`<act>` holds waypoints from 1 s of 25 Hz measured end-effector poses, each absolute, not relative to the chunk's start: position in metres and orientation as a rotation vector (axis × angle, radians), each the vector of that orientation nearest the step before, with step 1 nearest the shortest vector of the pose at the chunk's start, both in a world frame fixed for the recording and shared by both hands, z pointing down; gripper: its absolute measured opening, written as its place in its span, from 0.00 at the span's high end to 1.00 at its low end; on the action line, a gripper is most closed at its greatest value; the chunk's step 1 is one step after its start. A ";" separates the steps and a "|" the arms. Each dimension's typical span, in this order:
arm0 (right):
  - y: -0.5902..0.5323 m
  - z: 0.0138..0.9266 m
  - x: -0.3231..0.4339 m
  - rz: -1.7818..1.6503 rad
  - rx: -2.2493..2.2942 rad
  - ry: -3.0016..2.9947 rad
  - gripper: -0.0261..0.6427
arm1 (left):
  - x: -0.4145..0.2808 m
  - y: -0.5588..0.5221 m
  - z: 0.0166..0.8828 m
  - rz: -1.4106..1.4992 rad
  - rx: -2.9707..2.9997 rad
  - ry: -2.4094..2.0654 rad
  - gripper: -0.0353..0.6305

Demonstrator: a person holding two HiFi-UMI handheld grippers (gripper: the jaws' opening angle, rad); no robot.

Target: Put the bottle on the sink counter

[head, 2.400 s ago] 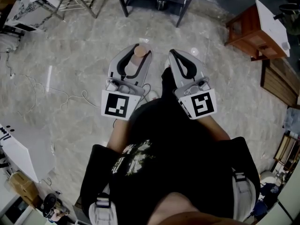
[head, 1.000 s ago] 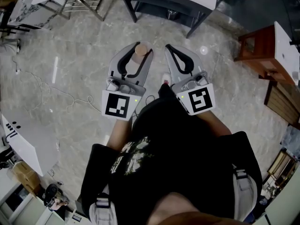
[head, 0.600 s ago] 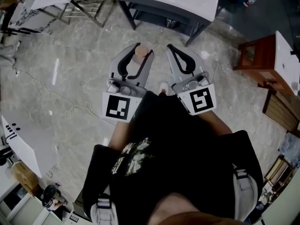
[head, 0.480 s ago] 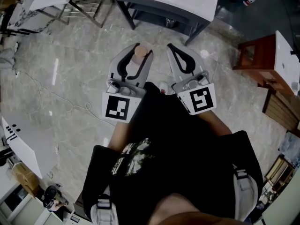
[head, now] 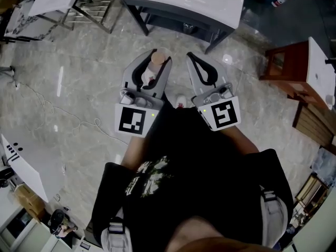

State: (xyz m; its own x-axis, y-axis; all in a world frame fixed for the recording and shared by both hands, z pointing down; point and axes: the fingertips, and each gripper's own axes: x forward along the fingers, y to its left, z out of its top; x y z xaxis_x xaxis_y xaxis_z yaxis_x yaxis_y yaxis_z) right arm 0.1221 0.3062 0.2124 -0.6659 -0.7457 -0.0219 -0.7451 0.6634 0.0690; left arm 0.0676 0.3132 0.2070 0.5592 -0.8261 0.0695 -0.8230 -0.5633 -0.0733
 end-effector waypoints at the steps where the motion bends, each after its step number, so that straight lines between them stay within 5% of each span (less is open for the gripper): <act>1: 0.300 0.211 0.119 -0.116 1.280 -2.860 0.97 | 0.065 0.308 0.206 -0.151 -2.744 1.448 0.73; 25: 0.117 0.181 -0.016 -0.167 1.399 -2.816 0.97 | -0.061 0.124 0.179 -0.152 -2.806 1.281 0.73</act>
